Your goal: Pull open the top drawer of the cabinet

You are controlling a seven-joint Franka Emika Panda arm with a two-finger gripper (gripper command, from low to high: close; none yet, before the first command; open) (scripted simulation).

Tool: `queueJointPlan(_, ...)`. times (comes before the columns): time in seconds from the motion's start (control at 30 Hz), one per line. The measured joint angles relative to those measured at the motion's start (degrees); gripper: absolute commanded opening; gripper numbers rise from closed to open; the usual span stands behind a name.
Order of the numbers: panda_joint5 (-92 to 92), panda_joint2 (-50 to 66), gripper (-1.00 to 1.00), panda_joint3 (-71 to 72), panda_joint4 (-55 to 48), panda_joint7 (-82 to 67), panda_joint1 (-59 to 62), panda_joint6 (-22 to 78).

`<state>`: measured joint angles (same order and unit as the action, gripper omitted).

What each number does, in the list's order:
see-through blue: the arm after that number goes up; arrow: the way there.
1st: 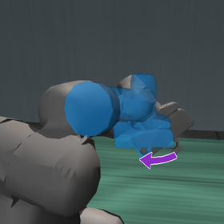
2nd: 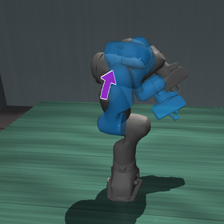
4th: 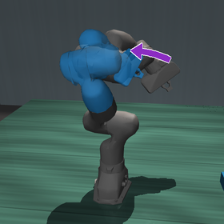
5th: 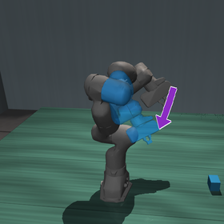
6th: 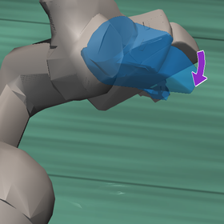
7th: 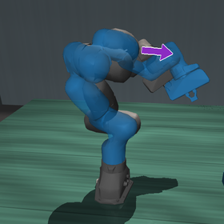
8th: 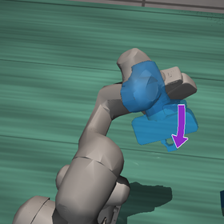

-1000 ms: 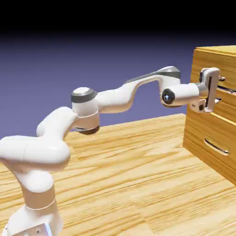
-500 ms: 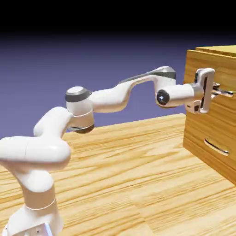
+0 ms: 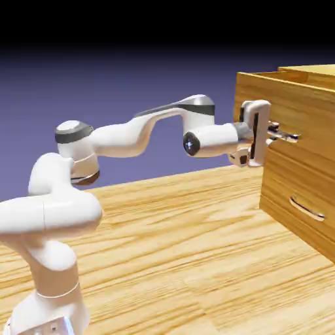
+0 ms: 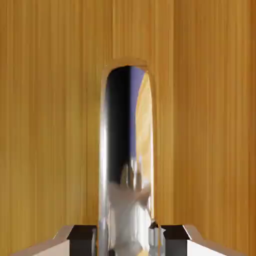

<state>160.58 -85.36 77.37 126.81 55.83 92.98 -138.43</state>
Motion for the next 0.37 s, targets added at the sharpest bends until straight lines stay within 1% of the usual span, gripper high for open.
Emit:
queueJointPlan(0.27,-2.9,-1.5,-1.0,-3.7,16.6,-0.7,-14.3,2.4)
queueJointPlan(0.3,-2.9,-1.5,1.0,-3.7,16.7,-0.7,-14.5,2.4)
queueJointPlan(0.37,-3.1,-1.5,1.0,-3.7,16.7,-0.6,-14.5,2.4)
